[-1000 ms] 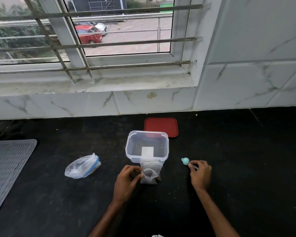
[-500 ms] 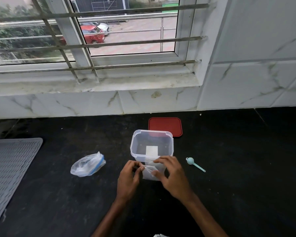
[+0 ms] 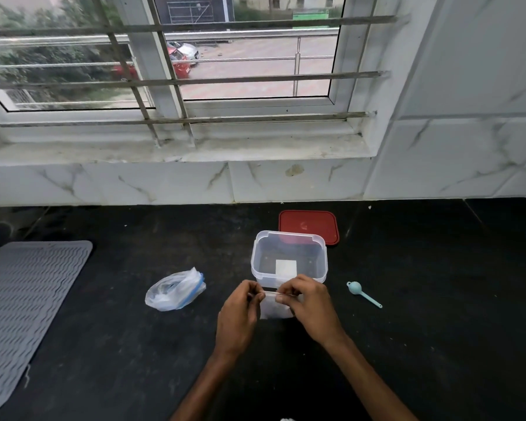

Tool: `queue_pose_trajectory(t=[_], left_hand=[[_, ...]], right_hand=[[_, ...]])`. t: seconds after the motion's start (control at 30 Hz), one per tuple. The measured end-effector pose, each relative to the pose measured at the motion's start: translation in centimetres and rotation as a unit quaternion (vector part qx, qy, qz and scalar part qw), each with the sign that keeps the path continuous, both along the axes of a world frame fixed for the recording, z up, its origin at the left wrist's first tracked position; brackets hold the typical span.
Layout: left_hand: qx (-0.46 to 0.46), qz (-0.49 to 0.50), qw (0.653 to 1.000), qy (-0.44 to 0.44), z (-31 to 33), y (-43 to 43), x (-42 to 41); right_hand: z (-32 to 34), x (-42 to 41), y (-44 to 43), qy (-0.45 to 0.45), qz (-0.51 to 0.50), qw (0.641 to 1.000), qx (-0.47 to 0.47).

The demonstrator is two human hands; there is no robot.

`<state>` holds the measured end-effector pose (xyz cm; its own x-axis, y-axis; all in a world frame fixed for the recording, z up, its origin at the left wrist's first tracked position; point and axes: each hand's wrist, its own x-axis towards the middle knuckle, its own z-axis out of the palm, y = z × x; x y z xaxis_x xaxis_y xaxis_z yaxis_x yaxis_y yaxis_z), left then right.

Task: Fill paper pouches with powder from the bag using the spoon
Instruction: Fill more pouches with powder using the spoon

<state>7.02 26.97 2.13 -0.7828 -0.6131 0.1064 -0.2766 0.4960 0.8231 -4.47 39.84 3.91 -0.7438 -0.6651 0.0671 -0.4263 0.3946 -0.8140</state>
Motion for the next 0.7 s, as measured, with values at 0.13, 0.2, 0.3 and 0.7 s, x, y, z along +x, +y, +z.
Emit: queue_pose_trajectory(t=[0.13,0.2,0.3,0.7], left_hand=[[0.031,0.015,0.999,0.019,0.0,-1.0,0.3],[0.066,0.025,0.997,0.042,0.1,-1.4,0.3],[0.135,0.033,0.988,0.070,0.4,-1.8,0.3],[0.280,-0.096,0.954,0.044,0.9,-2.5,0.3]], right_hand=[[0.8,-0.3,-0.1,-0.063,-0.019,0.998,0.006],[1.0,-0.5,0.0,-0.075,-0.026,0.997,0.025],[1.1,-0.5,-0.1,-0.060,-0.031,0.997,0.048],[2.7,-1.3,-0.1,-0.086,0.011,0.996,0.000]])
